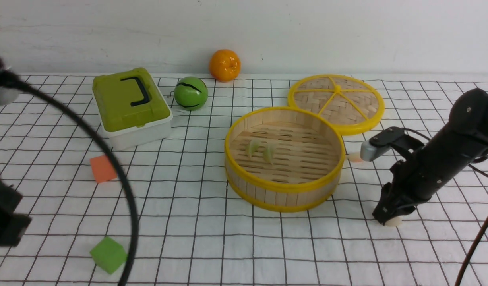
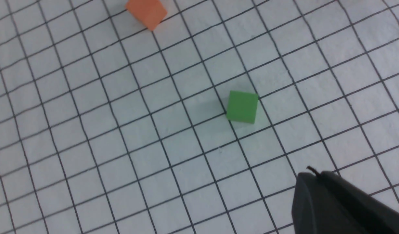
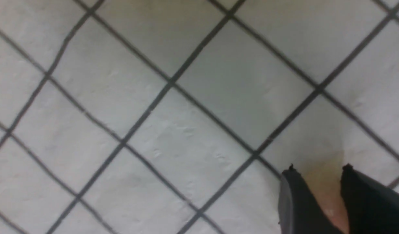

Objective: Put the dumplings into the steamer on the table with the white tablecloth.
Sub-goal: 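Reach for and grasp a dumpling lying on the table beside the steamer, then place the dumpling in the bamboo steamer basket with the right gripper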

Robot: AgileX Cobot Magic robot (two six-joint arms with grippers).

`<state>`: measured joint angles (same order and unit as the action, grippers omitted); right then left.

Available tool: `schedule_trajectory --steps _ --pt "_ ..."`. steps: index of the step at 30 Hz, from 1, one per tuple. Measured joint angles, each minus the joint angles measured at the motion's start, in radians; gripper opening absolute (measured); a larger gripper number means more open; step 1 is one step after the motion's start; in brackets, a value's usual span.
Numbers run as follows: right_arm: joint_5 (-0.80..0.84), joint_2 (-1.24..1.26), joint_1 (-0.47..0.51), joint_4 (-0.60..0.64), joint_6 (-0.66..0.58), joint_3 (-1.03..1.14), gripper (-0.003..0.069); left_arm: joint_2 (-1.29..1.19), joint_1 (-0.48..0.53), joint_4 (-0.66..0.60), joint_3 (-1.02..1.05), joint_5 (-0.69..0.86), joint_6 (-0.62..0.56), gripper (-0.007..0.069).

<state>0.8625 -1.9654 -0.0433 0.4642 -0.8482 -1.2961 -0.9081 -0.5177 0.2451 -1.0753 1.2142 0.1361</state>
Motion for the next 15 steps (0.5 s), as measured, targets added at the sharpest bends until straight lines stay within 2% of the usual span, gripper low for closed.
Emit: schedule_trajectory --steps 2,3,4,5,9,12,15 --pt "0.076 0.014 -0.006 -0.008 0.062 -0.031 0.0165 0.122 0.000 0.029 0.118 -0.055 0.093 -0.0013" --pt "0.076 0.016 -0.006 -0.008 0.069 -0.035 0.0165 0.130 0.000 0.029 0.128 -0.055 0.093 -0.0013" --pt "0.104 0.043 -0.006 0.002 0.133 -0.077 0.0165 0.208 0.000 0.042 0.224 -0.118 0.179 -0.0013" --pt "0.107 0.059 -0.007 0.015 0.169 -0.105 0.0165 0.239 0.000 0.044 0.281 -0.148 0.214 -0.0013" --pt "0.077 0.095 -0.036 0.128 0.244 -0.190 0.0165 0.345 0.000 0.046 0.469 -0.303 0.345 -0.0013" --pt "-0.066 0.080 -0.135 0.242 0.251 -0.220 0.0165 0.373 0.000 0.046 0.603 -0.408 0.389 -0.0013" --pt "-0.226 0.035 -0.211 0.290 0.255 -0.221 0.0165 0.373 0.000 0.046 0.670 -0.479 0.397 -0.0013"
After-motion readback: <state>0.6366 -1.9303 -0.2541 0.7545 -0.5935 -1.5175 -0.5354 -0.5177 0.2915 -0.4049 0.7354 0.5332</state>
